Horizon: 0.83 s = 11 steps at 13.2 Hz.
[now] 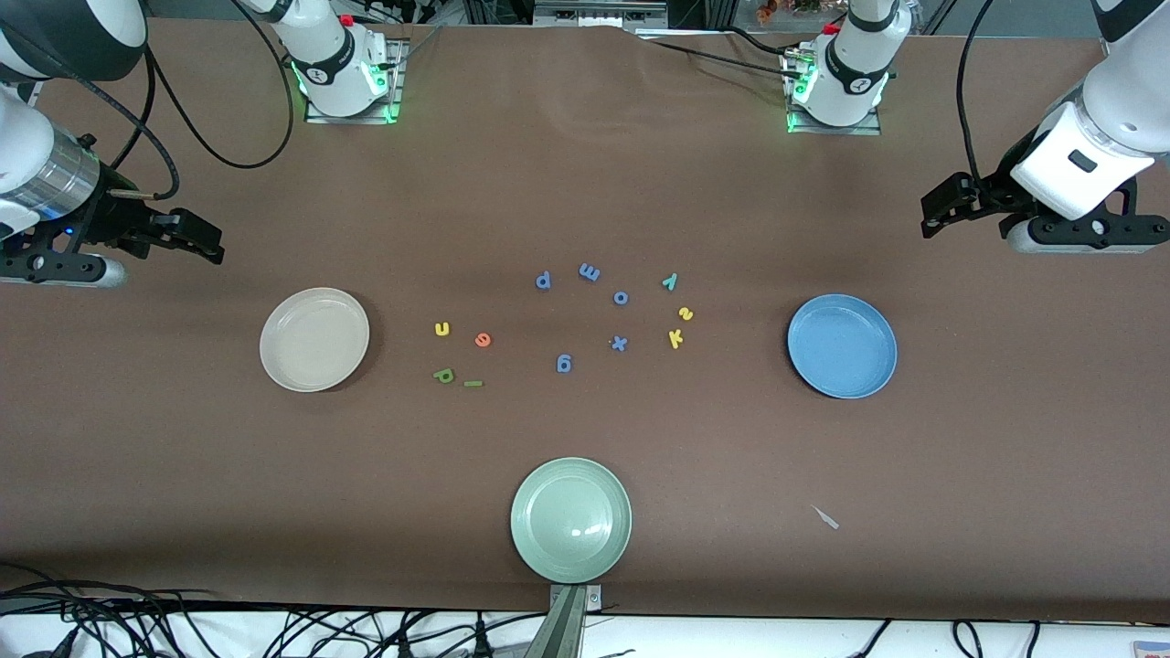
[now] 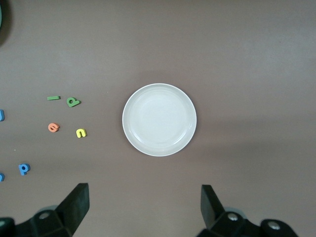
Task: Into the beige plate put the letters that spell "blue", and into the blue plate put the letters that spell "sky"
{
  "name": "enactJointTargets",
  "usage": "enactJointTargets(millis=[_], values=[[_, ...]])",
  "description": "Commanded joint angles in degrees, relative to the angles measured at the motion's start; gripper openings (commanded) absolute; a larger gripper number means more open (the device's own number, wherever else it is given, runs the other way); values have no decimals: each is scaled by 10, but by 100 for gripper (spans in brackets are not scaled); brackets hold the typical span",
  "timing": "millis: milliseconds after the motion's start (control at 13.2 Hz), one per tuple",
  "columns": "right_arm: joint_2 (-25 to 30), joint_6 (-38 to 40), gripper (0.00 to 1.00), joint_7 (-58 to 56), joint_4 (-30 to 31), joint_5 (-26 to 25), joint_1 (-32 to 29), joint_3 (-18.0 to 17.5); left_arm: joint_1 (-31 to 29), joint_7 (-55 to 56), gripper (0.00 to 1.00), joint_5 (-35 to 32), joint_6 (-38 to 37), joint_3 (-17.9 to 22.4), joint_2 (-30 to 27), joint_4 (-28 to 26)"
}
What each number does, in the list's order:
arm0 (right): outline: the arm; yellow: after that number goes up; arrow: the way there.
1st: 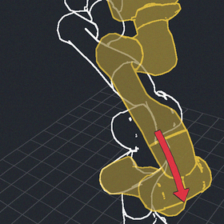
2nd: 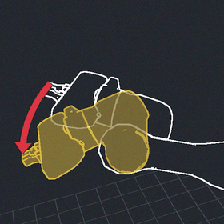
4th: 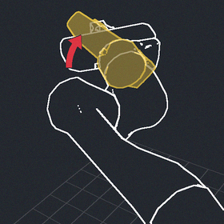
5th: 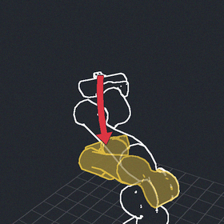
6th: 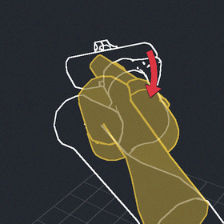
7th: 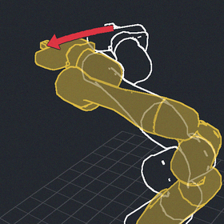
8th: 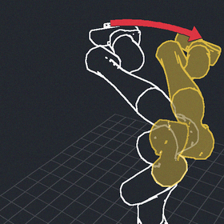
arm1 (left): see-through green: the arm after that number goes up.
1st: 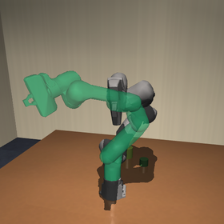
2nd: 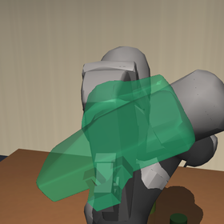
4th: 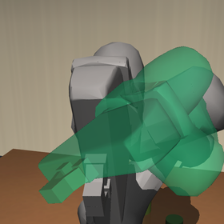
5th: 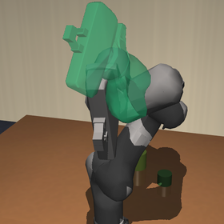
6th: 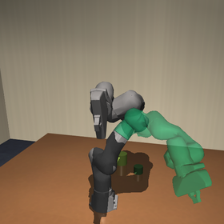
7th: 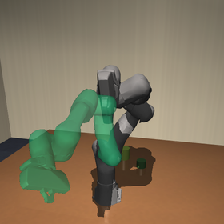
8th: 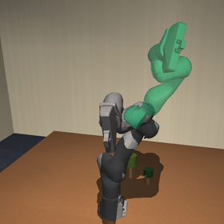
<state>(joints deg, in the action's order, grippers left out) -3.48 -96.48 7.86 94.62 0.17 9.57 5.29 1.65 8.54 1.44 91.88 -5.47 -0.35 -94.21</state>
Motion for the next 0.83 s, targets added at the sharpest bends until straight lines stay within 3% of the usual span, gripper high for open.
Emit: enactJointTargets(millis=[0, 755], values=[[5, 2, 100, -7, 6, 2, 3, 0, -1, -8, 100, 3, -10, 0, -5, 4], [-7, 18, 100, -8, -10, 4, 0, 2, -1, -8, 100, 3, -10, 0, -5, 4]])
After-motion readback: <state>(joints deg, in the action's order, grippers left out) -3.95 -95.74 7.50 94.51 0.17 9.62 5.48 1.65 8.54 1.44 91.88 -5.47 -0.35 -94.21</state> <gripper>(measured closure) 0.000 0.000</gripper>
